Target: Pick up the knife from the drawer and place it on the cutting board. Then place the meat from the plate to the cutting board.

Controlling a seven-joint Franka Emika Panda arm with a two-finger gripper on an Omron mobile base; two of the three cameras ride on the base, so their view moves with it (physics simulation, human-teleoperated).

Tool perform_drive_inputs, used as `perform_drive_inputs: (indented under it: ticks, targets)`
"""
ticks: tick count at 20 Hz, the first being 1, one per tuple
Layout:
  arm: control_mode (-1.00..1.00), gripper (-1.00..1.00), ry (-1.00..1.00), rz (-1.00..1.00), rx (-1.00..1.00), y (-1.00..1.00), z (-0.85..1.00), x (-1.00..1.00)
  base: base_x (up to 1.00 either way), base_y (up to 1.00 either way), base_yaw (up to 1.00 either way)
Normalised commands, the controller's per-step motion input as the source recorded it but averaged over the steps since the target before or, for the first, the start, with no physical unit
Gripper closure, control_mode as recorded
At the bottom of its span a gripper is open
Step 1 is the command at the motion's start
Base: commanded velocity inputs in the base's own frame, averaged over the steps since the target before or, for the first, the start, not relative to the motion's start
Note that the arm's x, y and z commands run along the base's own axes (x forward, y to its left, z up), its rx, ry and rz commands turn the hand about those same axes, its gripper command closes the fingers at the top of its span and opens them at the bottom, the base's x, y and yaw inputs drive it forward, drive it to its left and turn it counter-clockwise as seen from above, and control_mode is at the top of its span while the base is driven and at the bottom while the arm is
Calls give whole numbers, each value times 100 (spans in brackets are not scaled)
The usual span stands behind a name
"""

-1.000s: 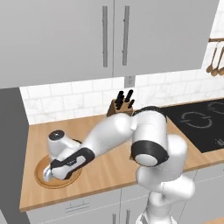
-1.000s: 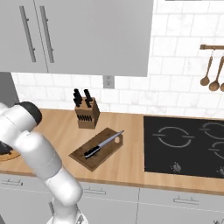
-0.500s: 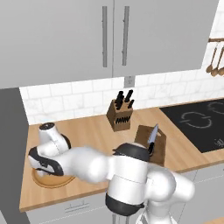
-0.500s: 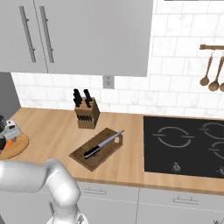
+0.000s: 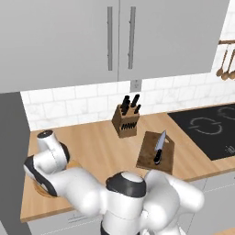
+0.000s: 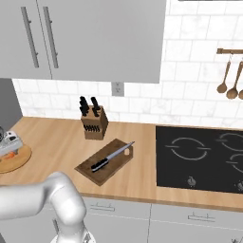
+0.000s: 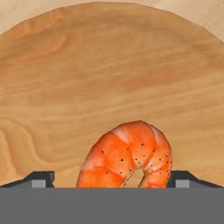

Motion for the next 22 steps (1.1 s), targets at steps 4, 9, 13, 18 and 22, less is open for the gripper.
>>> perform_drive_inputs:
  ticks: [4, 9, 13, 18, 22]
  targets:
    - [-100, 100, 0, 0, -3, -3, -21, 0, 0, 0, 0]
    - [-100, 100, 0, 0, -2, -9, -24, 0, 0, 0, 0]
    - [-100, 100, -1, 0, -3, -27, -25, -5, 0, 0, 0]
    - [-100, 100, -18, 0, 2, -38, 37, -35, 0, 0, 0]
    - [-100, 100, -21, -3, 0, -81, 40, -38, 0, 0, 0]
